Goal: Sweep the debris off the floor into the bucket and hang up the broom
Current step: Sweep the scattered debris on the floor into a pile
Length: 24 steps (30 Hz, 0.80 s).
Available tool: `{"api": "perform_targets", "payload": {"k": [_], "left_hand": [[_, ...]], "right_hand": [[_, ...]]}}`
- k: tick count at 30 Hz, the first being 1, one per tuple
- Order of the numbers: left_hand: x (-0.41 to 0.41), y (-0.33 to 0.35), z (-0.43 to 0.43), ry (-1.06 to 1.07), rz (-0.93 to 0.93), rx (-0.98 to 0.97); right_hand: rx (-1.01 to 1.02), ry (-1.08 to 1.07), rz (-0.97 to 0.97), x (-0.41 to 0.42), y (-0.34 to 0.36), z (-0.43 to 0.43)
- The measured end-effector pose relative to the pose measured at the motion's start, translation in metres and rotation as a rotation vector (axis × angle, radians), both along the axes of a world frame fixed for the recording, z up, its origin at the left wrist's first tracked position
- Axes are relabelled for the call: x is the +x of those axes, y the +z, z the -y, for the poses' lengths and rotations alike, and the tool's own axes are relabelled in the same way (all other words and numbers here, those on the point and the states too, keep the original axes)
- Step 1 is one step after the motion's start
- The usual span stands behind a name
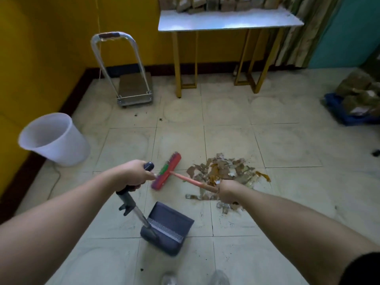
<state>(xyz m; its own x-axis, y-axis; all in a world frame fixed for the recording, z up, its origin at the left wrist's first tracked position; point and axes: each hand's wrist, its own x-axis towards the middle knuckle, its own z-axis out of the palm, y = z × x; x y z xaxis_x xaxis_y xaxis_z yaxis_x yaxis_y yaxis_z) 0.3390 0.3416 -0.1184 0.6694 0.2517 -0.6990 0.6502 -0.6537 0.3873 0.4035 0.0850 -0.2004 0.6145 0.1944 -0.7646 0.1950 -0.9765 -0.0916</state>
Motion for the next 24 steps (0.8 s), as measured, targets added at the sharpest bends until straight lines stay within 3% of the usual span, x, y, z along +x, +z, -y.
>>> {"api": "perform_targets", "payload": {"k": [7, 11, 17, 24], "left_hand": [[0.009, -0.003, -0.018, -0.01, 0.019, -0.048], [0.016, -0.006, -0.01, -0.056, 0.044, -0.003], [0.028, -0.021, 0.021, -0.121, 0.071, 0.035], [0.04, -0.047, 0.067, -0.181, 0.063, 0.076]], "right_hand": [[-0.187, -0.035, 0.06, 0.006, 0.03, 0.038], [-0.128, -0.102, 0.095, 0.001, 0.054, 0.058], [0.111, -0.582, 0.052, 0.006, 0.064, 0.119], [0.258, -0.819, 0.045, 0.013, 0.025, 0.172]]}}
